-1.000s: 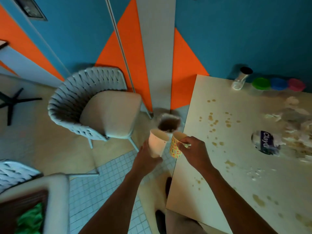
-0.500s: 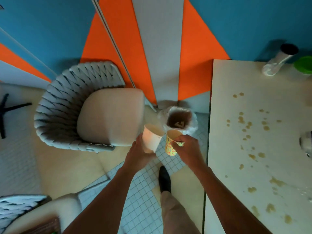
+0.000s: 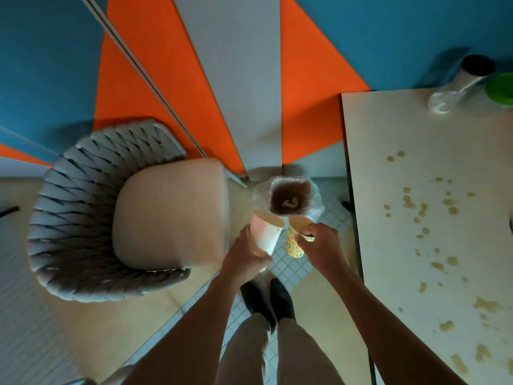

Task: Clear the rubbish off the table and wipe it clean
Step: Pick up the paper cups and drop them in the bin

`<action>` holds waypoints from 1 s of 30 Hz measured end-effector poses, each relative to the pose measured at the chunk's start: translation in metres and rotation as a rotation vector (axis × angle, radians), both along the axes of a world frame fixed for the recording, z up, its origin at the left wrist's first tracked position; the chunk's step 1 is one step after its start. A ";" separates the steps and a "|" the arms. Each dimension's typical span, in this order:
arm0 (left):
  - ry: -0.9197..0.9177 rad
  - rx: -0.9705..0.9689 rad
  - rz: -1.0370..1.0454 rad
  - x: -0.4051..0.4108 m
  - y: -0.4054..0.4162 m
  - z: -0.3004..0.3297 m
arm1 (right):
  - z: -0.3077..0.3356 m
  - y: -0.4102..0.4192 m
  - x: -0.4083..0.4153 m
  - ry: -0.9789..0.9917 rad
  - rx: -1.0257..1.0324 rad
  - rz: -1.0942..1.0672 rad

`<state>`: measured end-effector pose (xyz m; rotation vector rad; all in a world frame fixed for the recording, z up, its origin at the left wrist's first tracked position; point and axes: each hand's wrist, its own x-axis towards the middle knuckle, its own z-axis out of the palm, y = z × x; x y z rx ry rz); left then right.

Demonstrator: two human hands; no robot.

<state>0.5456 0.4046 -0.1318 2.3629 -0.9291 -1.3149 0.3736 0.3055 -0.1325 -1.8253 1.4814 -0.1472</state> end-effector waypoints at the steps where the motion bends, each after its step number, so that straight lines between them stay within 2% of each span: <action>1: 0.013 0.007 -0.008 0.003 -0.005 -0.001 | 0.000 -0.002 0.002 0.011 0.003 -0.006; 7: 0.078 0.047 -0.079 0.028 -0.033 -0.016 | -0.007 -0.017 0.014 0.090 0.013 -0.052; 14: 0.102 0.069 -0.165 0.051 -0.063 -0.065 | -0.034 -0.031 0.040 0.207 0.027 -0.072; 23: 0.098 0.103 -0.199 0.063 -0.098 -0.167 | -0.130 -0.058 0.066 0.273 0.115 -0.097; 30: 0.128 0.076 -0.155 0.066 -0.153 -0.266 | -0.232 -0.103 0.072 0.211 0.091 -0.133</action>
